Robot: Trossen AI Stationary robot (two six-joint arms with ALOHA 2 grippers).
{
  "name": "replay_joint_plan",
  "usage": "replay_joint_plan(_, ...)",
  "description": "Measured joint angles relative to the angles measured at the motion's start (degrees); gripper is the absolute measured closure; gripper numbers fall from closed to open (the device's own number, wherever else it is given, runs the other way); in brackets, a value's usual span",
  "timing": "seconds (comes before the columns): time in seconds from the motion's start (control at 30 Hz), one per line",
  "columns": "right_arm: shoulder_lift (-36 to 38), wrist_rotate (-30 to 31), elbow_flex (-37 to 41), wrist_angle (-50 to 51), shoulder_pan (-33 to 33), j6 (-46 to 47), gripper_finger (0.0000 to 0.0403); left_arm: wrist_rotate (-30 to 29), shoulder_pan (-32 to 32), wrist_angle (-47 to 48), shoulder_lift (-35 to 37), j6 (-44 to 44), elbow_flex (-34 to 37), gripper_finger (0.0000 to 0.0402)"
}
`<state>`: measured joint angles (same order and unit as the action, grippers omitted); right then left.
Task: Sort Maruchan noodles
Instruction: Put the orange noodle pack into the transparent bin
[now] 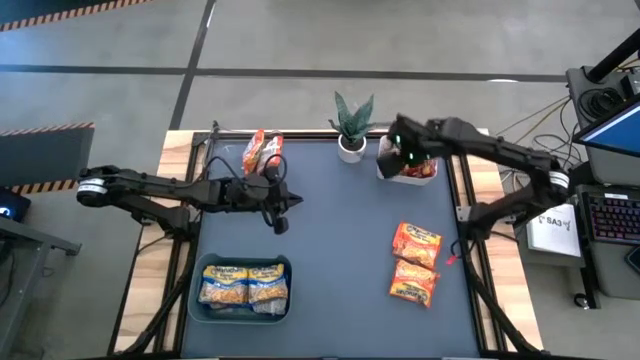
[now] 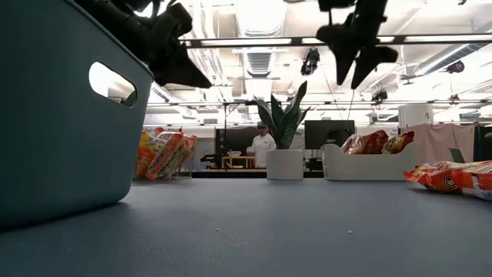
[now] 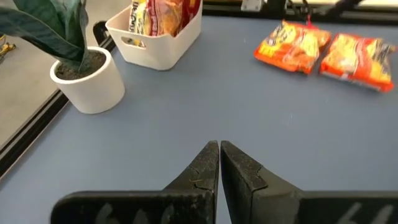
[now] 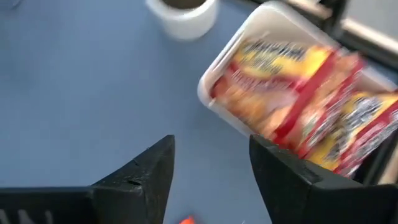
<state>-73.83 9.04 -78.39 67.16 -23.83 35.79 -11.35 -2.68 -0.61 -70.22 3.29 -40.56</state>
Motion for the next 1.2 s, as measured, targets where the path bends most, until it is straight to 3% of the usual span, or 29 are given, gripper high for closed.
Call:
replay_joint_plan(0.23, 3.51, -0.71, 8.24, -0.54, 13.4, 9.51, 0.0287, 0.0, 0.98, -3.14, 0.0, 3.53, 0.0, 0.0402)
replay_joint_plan(0.4, 2.97, -9.57, 12.93, -2.22, 19.77, 12.97, 0.0348, 0.0, 2.48, -6.02, 0.0, 4.83, 0.0, 0.0402)
replay_joint_plan(0.53, 1.84, -12.59, 17.55, -2.81, 23.55, 16.68, 0.0387, -0.02, 3.66, -7.24, 0.0, 5.76, 0.0, 0.0402)
replay_joint_plan(0.67, 1.65, -13.43, 22.41, -2.96, 26.16, 20.63, 0.0393, 0.0, 4.58, -7.78, 0.0, 6.3, 0.0, 0.0402)
replay_joint_plan(0.93, 1.65, -9.4, 30.92, -5.31, 26.84, 25.11, 0.0394, -0.02, 5.16, -7.75, 0.0, 6.48, 0.0, 0.0402)
replay_joint_plan(1.2, 1.5, -8.86, 33.13, -22.55, 26.8, 25.21, 0.0394, -0.02, 5.14, -7.89, 0.0, 6.3, 0.0, 0.0402)
